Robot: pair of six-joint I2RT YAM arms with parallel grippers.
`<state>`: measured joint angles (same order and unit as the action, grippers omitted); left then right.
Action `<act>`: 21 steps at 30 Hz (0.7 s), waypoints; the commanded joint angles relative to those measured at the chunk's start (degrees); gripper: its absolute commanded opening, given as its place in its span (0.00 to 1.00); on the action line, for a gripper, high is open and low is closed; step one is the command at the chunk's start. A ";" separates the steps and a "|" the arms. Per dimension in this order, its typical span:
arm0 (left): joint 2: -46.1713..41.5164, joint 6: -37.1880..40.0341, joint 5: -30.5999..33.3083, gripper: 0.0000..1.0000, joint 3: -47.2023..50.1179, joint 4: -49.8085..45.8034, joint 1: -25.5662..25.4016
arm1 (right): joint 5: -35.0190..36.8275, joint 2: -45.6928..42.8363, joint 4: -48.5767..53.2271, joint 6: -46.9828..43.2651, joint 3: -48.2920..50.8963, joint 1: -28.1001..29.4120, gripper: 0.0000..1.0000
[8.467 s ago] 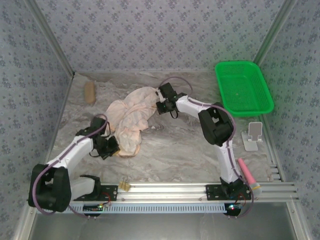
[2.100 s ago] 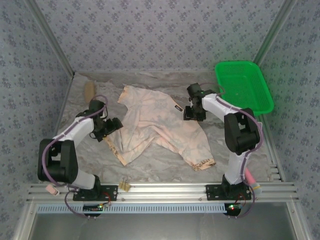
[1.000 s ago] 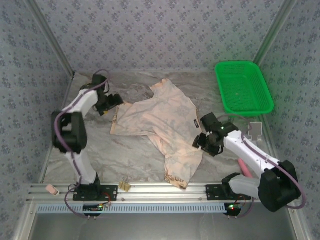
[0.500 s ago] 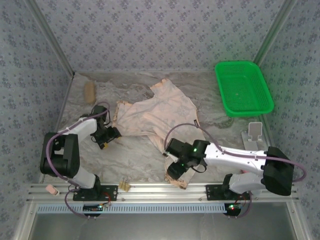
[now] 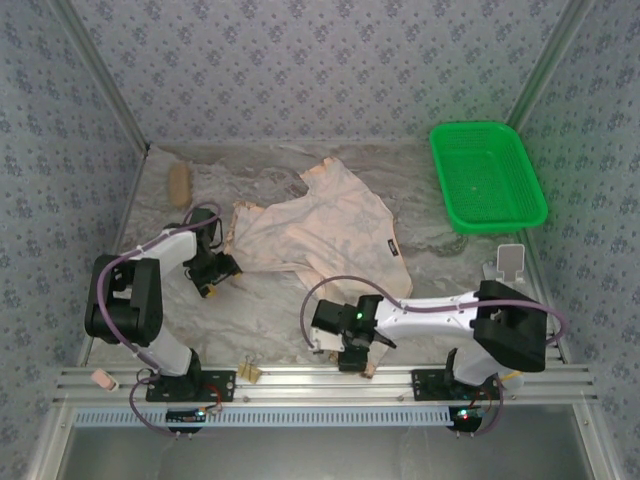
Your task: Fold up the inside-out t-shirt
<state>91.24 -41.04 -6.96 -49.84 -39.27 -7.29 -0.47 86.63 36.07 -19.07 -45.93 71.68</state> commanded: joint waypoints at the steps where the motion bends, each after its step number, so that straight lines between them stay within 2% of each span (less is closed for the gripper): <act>1: 1.18 0.19 -1.92 0.72 -1.20 12.16 -0.47 | 2.55 0.96 -0.84 -4.65 1.61 -0.34 0.59; 3: -0.18 0.41 -0.94 0.73 -2.15 12.09 -0.38 | 3.46 1.69 -0.99 -5.56 2.10 -0.60 0.24; 4: -0.50 0.43 -0.18 0.73 -2.53 12.11 -0.28 | 3.91 1.58 -1.09 -6.02 2.36 -0.65 0.14; 6: -0.30 0.40 0.63 0.72 -3.02 12.83 0.09 | 5.11 0.18 -1.40 -7.15 3.33 -0.92 0.03; 7: 0.34 0.38 0.51 0.71 -3.20 13.52 0.31 | 5.80 -0.96 -3.16 -7.28 3.77 -1.33 0.00; 12: 3.32 -0.70 -1.50 0.68 -3.61 16.63 0.43 | 7.04 -6.84 -5.33 -7.83 4.63 -4.86 0.00; 16: 2.12 -1.55 -0.98 0.66 -3.50 18.18 0.43 | 4.99 -10.18 -4.74 -8.12 4.98 -9.54 0.00; 18: 2.31 -1.46 -0.73 0.62 -3.72 18.67 0.41 | 4.14 -11.30 -4.77 -8.35 5.25 -10.91 0.00; 21: 3.52 -1.42 -2.71 0.58 -5.15 18.71 0.43 | 2.96 -12.41 -5.04 -8.51 5.30 -12.27 0.00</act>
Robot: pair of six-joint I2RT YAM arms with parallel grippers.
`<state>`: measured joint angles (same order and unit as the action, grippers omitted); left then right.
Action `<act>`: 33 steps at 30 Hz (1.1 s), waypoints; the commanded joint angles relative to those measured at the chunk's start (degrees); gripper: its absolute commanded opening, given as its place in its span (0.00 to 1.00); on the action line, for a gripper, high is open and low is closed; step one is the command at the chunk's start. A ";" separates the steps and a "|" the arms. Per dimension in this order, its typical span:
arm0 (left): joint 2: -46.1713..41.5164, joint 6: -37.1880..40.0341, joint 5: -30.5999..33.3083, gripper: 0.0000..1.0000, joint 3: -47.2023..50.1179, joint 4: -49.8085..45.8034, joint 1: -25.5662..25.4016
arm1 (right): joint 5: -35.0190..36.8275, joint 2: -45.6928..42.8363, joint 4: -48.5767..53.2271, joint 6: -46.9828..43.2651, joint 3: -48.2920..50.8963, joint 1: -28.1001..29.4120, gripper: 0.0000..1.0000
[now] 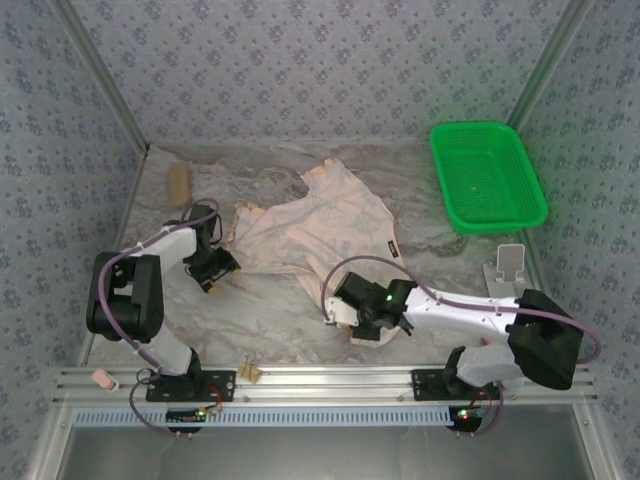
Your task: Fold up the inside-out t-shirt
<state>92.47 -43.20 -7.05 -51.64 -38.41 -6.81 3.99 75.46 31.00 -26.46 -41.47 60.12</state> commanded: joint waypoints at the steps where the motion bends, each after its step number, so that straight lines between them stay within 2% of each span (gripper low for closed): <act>1: 2.26 0.39 -3.19 0.58 -3.70 17.87 -0.05 | -1.81 -1.20 -0.03 -0.92 0.78 -0.96 0.00; 6: -0.06 0.04 -1.18 0.58 -4.96 16.67 -0.30 | -1.86 -1.21 -0.22 -0.88 0.95 -1.72 0.00; 16: 3.50 -1.19 -1.22 0.57 -4.37 16.79 -0.40 | -2.25 -0.97 -0.11 -1.14 0.83 -2.55 0.00; 27: -7.67 -1.41 3.08 0.60 4.07 11.26 -0.31 | -2.48 -3.68 -0.05 -0.96 2.10 -3.09 0.00; 33: -9.04 -2.65 3.14 0.58 5.62 10.46 -0.07 | -2.38 -3.04 -0.22 -1.06 1.99 -3.03 0.00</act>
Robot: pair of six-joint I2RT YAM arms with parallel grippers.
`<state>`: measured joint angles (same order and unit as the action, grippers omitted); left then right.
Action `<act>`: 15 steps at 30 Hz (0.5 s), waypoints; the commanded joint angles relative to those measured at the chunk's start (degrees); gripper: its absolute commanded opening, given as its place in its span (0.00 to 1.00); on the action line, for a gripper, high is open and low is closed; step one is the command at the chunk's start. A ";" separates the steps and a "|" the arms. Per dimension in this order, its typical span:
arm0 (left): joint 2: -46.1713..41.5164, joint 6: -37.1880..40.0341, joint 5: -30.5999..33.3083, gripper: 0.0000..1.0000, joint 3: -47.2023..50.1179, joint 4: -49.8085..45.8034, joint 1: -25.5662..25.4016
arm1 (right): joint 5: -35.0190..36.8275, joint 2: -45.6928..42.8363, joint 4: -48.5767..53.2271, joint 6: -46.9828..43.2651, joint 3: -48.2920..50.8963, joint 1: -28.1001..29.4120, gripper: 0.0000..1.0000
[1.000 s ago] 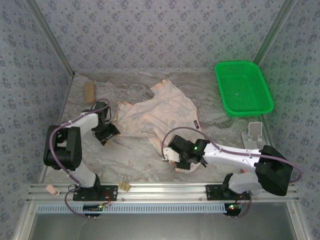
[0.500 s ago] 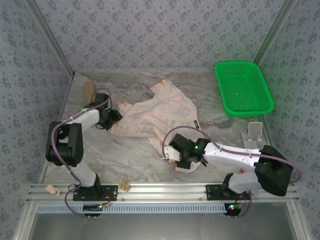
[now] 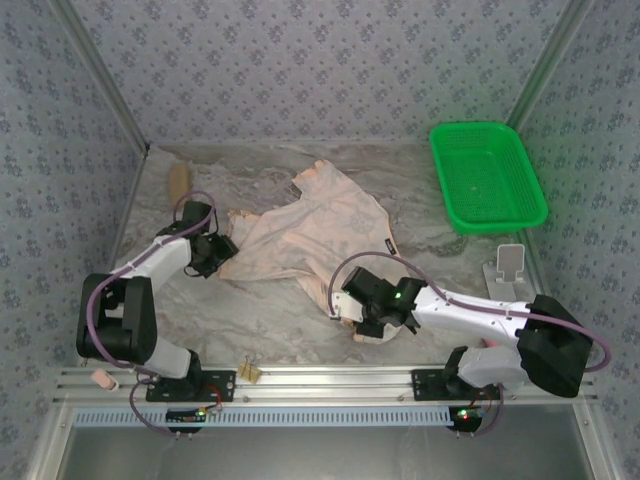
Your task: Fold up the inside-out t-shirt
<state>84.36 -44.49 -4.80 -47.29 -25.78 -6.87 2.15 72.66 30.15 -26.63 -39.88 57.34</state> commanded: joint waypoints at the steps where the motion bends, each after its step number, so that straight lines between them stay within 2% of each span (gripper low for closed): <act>1: -1.38 -2.07 0.76 0.57 2.04 -2.25 -0.07 | -0.40 -0.24 0.63 -0.79 0.49 -0.30 0.00; 5: -2.94 -4.06 0.42 0.53 5.59 -2.48 -0.62 | -0.05 -0.38 0.80 -0.60 0.55 -0.38 0.00; 11: -2.21 -5.81 -0.24 0.52 8.23 2.95 -0.60 | -0.40 -0.08 0.68 -0.62 0.38 -0.32 0.00; 15: 0.97 -4.70 0.74 0.35 6.61 5.45 -0.12 | 0.59 0.02 0.46 -0.64 0.16 -0.30 0.00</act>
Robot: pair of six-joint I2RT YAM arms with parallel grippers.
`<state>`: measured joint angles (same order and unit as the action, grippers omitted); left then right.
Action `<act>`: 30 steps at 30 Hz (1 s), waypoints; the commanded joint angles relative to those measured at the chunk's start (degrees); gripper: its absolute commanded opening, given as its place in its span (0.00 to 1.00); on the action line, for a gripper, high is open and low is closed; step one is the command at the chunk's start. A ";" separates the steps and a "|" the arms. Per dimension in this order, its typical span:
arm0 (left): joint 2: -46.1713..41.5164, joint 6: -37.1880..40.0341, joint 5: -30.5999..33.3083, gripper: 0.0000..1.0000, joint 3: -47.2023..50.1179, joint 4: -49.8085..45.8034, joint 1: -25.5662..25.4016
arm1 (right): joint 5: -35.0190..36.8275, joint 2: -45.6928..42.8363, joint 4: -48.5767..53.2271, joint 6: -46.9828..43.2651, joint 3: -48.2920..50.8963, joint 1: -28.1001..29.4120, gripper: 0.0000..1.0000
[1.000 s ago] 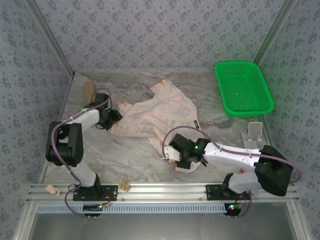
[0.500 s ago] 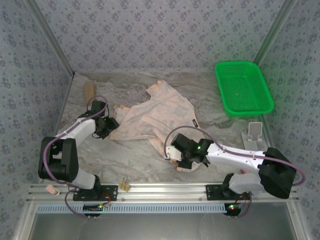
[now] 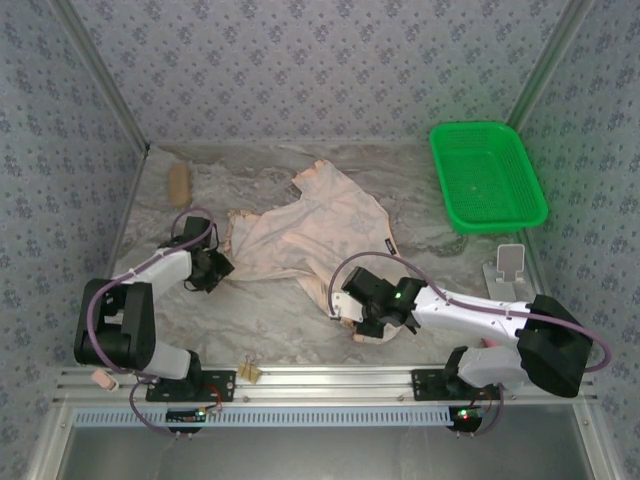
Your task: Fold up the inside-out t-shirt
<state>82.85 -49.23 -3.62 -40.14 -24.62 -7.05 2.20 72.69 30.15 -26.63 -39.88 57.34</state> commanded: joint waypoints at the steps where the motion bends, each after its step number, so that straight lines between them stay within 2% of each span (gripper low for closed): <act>1: 3.28 0.87 0.01 0.28 -1.43 4.33 0.17 | 0.94 -0.08 0.51 -0.64 0.11 -0.34 0.00; 2: 3.99 1.29 0.41 0.23 -2.36 4.11 0.28 | 1.33 -0.25 0.52 -0.67 0.02 -0.30 0.00; 4: 4.92 2.05 0.10 0.00 -3.91 3.82 0.24 | 2.54 -0.90 0.43 -0.66 -0.02 -0.44 0.00; 7: 3.95 2.65 -2.18 0.00 -5.41 3.04 0.28 | 3.82 -2.54 0.50 -0.54 -0.08 -1.46 0.00; 15: -6.41 1.34 -3.30 0.00 -13.43 -10.68 0.27 | 11.12 -9.78 2.60 -5.16 -3.47 -8.04 0.00; 18: -9.07 0.73 -6.49 0.00 -18.94 -14.64 0.01 | 12.28 -12.12 1.18 -6.25 -7.52 -12.98 0.00; 20: -9.21 1.57 -6.75 0.00 -25.63 -16.42 -0.08 | 10.59 -12.45 -3.34 -7.86 -10.99 -19.03 0.00; 23: -5.03 4.37 -4.51 0.00 -38.09 -17.33 -0.16 | 8.31 -8.08 -9.27 -10.12 -19.62 -28.29 0.00; 26: 2.07 5.32 -4.70 0.00 -51.32 -15.55 -0.07 | 8.45 -1.33 -15.69 -11.34 -30.53 -35.15 0.00; 30: 14.47 2.67 -3.72 0.00 -70.01 -13.83 1.10 | 4.20 8.89 -20.15 -6.80 -45.95 -43.25 0.00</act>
<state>89.93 -45.95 -8.10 -100.44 -39.00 -6.87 9.43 77.19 16.73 -35.38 -77.56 17.85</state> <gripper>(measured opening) 0.046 0.055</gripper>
